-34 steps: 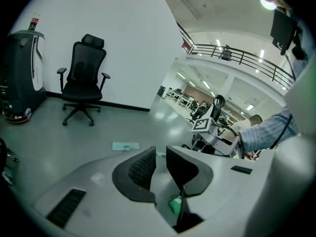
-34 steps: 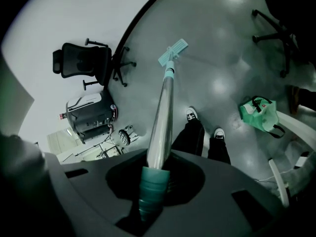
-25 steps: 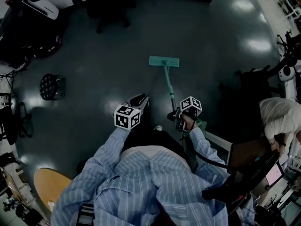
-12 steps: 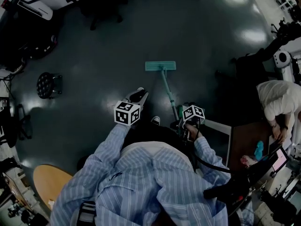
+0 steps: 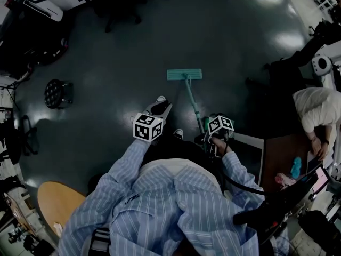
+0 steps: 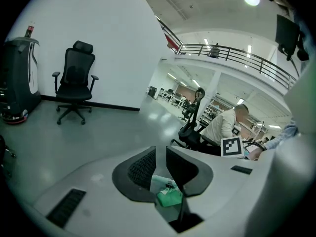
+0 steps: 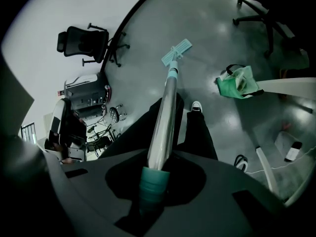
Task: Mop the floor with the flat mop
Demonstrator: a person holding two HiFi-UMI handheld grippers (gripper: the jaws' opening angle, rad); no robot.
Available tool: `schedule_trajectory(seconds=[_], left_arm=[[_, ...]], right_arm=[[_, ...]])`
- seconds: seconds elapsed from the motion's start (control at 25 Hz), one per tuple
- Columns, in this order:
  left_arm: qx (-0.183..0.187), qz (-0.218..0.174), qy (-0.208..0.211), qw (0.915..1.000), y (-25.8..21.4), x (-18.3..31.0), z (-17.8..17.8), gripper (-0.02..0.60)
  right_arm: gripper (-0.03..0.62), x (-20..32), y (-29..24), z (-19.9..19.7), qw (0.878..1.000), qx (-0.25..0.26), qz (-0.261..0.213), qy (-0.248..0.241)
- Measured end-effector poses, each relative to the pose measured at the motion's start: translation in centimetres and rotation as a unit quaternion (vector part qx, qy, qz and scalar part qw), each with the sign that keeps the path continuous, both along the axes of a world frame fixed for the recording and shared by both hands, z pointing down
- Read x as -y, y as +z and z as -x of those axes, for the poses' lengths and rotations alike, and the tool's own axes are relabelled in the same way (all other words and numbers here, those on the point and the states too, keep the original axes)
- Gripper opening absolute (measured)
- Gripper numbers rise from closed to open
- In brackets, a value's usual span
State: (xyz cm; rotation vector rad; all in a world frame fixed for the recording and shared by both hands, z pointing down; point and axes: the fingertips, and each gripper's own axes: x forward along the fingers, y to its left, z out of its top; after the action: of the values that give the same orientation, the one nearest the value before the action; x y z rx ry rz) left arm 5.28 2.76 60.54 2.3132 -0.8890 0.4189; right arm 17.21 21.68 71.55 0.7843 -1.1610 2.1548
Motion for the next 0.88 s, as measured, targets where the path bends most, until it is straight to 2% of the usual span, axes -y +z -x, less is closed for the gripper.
schedule_trajectory(seconds=[0.2, 0.44, 0.6, 0.88], left_arm=[[0.004, -0.003, -0.003, 1.0, 0.0, 0.6, 1.0, 0.069], [0.001, 0.001, -0.01, 0.9999, 0.4, 5.2, 1.5, 0.069], [0.004, 0.003, -0.011, 0.9999, 0.5, 10.2, 2.7, 0.069], [0.007, 0.002, -0.015, 0.9999, -0.3, 21.4, 4.6, 0.069]], right_arm=[[0.06, 1.6, 0.2, 0.6, 1.0, -0.001, -0.003, -0.001], [0.06, 7.1, 0.8, 0.8, 1.0, -0.013, -0.002, -0.021], [0.06, 13.2, 0.9, 1.7, 1.0, -0.015, -0.004, -0.021], [0.06, 26.8, 0.6, 3.1, 1.0, -0.012, -0.008, -0.01]])
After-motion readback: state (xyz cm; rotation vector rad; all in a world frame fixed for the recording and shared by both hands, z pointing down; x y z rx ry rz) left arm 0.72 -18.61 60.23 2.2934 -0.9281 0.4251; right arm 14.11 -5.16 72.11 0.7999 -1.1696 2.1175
